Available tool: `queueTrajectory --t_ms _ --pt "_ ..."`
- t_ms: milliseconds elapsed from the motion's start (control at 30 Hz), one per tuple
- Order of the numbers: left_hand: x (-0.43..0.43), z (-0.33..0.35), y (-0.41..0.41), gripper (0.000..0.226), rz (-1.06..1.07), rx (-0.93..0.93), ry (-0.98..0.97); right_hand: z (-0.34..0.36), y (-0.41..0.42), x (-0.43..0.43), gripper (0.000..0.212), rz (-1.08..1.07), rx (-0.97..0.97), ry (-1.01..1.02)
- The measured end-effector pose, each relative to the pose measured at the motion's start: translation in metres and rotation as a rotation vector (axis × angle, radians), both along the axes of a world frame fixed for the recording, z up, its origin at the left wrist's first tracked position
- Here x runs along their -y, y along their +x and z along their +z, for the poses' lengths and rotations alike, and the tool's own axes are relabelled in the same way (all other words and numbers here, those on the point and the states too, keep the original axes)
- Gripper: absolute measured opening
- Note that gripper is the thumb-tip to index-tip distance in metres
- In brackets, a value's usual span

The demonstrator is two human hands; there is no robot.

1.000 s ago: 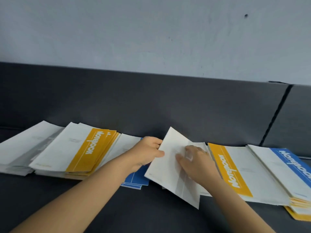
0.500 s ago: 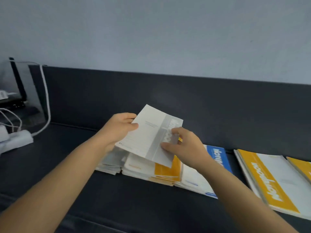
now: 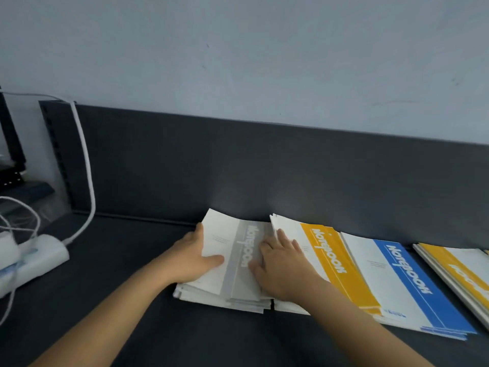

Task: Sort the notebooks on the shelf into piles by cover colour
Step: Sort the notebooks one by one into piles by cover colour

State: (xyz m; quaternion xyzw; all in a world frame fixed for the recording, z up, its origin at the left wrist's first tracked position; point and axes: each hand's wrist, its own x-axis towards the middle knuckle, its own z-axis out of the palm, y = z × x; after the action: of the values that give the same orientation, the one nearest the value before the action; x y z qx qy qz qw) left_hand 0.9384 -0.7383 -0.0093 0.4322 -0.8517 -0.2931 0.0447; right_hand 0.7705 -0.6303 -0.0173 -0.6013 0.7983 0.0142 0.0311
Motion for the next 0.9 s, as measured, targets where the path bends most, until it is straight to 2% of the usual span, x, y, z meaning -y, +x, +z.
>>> queueTrajectory --t_ms 100,200,300,400,533,633,700,833,900 --pt "-0.003 -0.005 -0.009 0.098 -0.004 0.057 -0.034 -0.006 0.0 -0.001 0.066 -0.043 0.066 -0.028" --pt "-0.005 -0.002 -0.015 0.098 -0.01 0.1 -0.044 -0.004 -0.004 0.0 0.065 -0.082 0.189 -0.058" --pt "-0.013 0.008 -0.024 0.089 0.034 0.095 -0.214 0.006 -0.01 -0.009 0.064 -0.068 0.286 -0.142" --pt "-0.043 0.028 -0.05 0.083 0.024 0.09 -0.354 0.018 -0.034 -0.034 0.063 -0.025 0.071 -0.211" --pt "-0.1 0.039 -0.117 0.087 -0.074 0.13 -0.51 0.03 -0.103 -0.089 0.062 -0.134 -0.009 -0.191" --pt "-0.153 0.03 -0.184 0.087 -0.145 0.126 -0.551 0.023 -0.174 -0.143 0.062 -0.257 -0.051 -0.129" --pt "-0.189 0.021 -0.234 0.086 -0.202 0.104 -0.539 0.014 -0.223 -0.181 0.063 -0.346 -0.051 -0.08" --pt "-0.248 0.005 -0.328 0.075 -0.298 0.094 -0.357 -0.007 -0.306 -0.242 0.064 -0.407 -0.064 -0.008" --pt "-0.264 0.0 -0.364 0.07 -0.29 0.12 -0.277 -0.017 -0.329 -0.256 0.082 -0.338 -0.015 0.005"
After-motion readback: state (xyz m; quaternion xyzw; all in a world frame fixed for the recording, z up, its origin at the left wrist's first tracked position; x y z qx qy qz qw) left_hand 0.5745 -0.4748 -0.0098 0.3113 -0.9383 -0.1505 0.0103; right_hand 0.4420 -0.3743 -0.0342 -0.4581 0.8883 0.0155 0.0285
